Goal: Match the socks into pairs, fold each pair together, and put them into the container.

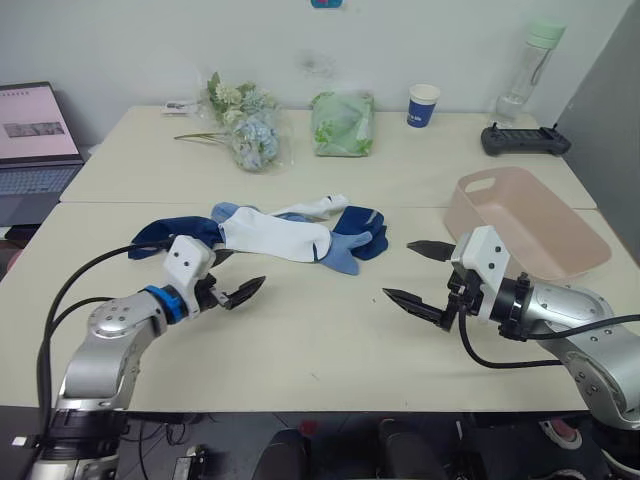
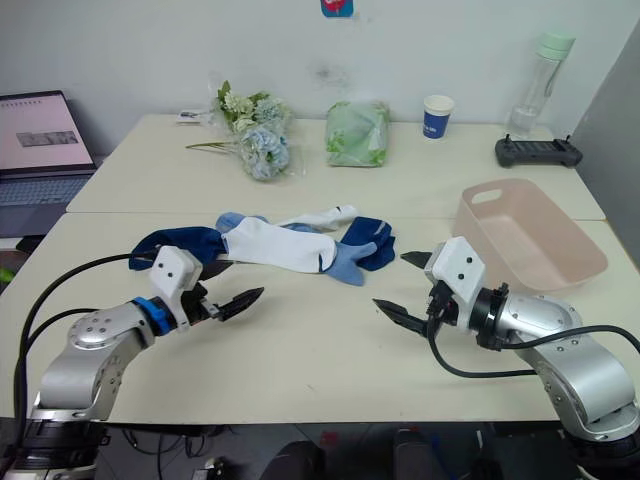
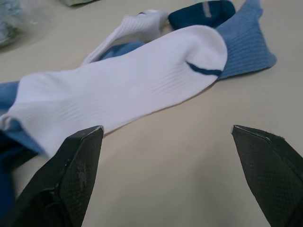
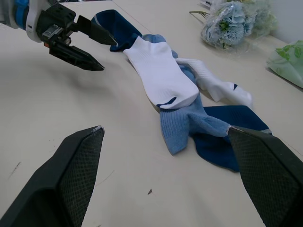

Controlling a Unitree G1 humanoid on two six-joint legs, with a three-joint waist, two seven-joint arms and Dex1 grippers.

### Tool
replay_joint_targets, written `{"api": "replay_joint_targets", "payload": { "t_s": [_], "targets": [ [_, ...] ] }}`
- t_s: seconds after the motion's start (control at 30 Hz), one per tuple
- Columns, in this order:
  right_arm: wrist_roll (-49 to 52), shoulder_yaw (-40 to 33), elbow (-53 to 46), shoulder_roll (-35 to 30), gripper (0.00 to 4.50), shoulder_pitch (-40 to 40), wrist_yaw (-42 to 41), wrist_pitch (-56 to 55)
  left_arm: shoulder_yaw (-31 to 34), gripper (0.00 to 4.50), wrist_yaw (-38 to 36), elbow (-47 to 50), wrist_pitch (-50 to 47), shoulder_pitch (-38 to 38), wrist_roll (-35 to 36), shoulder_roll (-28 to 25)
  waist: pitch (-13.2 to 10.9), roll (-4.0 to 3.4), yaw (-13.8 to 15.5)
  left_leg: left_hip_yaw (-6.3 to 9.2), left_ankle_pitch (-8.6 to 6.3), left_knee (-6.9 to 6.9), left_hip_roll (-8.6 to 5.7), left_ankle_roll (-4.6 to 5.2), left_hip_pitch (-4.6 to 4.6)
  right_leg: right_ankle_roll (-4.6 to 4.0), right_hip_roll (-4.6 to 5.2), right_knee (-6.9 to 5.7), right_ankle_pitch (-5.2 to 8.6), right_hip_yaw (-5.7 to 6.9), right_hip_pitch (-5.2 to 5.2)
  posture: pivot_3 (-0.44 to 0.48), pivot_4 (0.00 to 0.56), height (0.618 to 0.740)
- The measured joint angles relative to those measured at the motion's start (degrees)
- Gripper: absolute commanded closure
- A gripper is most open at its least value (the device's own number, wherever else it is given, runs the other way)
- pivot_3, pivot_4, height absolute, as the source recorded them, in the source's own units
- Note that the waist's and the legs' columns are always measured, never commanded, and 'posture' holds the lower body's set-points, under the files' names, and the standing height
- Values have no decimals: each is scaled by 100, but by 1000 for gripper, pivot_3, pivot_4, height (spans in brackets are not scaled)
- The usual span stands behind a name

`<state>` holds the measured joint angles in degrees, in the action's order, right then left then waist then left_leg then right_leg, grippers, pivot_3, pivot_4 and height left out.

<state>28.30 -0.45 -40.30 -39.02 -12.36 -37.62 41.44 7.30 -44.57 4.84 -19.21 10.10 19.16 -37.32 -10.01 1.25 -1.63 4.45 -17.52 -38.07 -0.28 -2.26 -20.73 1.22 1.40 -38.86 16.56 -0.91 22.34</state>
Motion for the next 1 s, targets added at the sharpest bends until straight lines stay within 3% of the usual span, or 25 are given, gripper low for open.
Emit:
{"api": "replay_joint_targets", "payload": {
  "t_s": [0.23,0.7,1.0],
  "targets": [
    [4,2,-116,4,37,44,100,61,39,0,60,-24,-106,35,30,7,0,0,-2,1,0,-1,0,0,1,0,-1,-1,0,0,0,0,150,740],
    [165,203,-102,-100,37,-494,10,320,1923,0,2067,-1383,-822,652,567,484,-2,5,18,9,0,-3,-2,0,-4,0,2,1,0,9,0,0,150,740],
    [178,406,8,-118,37,-734,14,404,2031,0,2681,-1918,-1156,1276,785,682,0,14,32,10,1,-5,-6,-2,-6,1,7,2,0,11,1,0,150,740]
  ]
}}
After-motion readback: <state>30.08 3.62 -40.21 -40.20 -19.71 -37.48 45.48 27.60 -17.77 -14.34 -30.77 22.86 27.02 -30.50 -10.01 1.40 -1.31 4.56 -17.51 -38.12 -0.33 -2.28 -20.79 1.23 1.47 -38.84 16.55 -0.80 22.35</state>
